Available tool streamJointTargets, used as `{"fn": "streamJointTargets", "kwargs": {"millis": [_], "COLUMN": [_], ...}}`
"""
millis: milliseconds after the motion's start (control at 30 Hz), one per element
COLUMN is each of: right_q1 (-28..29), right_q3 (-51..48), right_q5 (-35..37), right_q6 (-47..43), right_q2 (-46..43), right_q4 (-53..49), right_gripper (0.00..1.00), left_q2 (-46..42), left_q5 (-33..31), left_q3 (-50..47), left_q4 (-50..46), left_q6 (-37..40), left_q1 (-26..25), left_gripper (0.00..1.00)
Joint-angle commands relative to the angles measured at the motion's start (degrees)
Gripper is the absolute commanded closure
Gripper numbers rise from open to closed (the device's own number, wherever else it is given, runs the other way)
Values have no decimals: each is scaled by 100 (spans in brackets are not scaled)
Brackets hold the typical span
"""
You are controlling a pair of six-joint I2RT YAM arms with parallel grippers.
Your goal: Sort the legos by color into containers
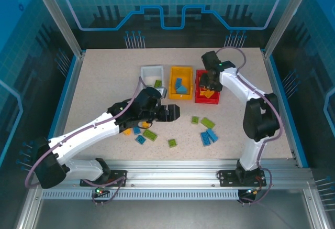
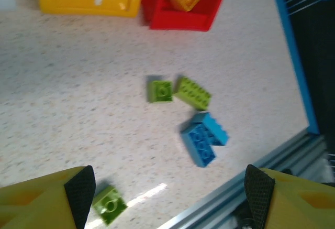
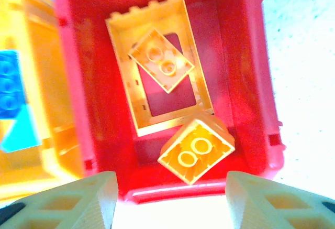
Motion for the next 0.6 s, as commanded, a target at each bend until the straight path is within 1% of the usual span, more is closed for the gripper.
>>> {"fn": "streamJointTargets", "kwargs": {"millis": [0,67,100,200,267,367,467,567], "right_q1": [66,177,234,587,894,1334,1709,1904], "right_q3": [-53,-161,-260,-794,-1347,-2235,-2746,-3043], "right_q5": [-10,95,120,99,-84,-540,-645,-647], "right_q6": [-141,-190,-238,-629,-994,-1408,-1524,-1420], "right_q2": [-573,-897,-1086,-1759,-2291,-3121,-3793,-4302], "right_q4": [-135,-138,-81,331,777,1468,1593,1467], "right_gripper": [41,40,39,35,33,32,31,31], "left_q2": [37,38,46,87,202,472,832,1189], "left_q5": [-771,-1036,-1039,-977,-1091,-1091,-1007,-917], "left_q3": [-159,-279,-374,-739,-878,-1056,-1056,-869], "left_q4": [-923,-1351,-1448,-1369,-1332,-1231,-1333,-1492], "left_q6": [-330,-974,-1312,-2486,-3267,-4415,-5186,-5655], "left_q1": [-68,-78,-76,-304,-558,-706,-712,-709], "left_gripper": [20,20,21,23,23,23,22,19]}}
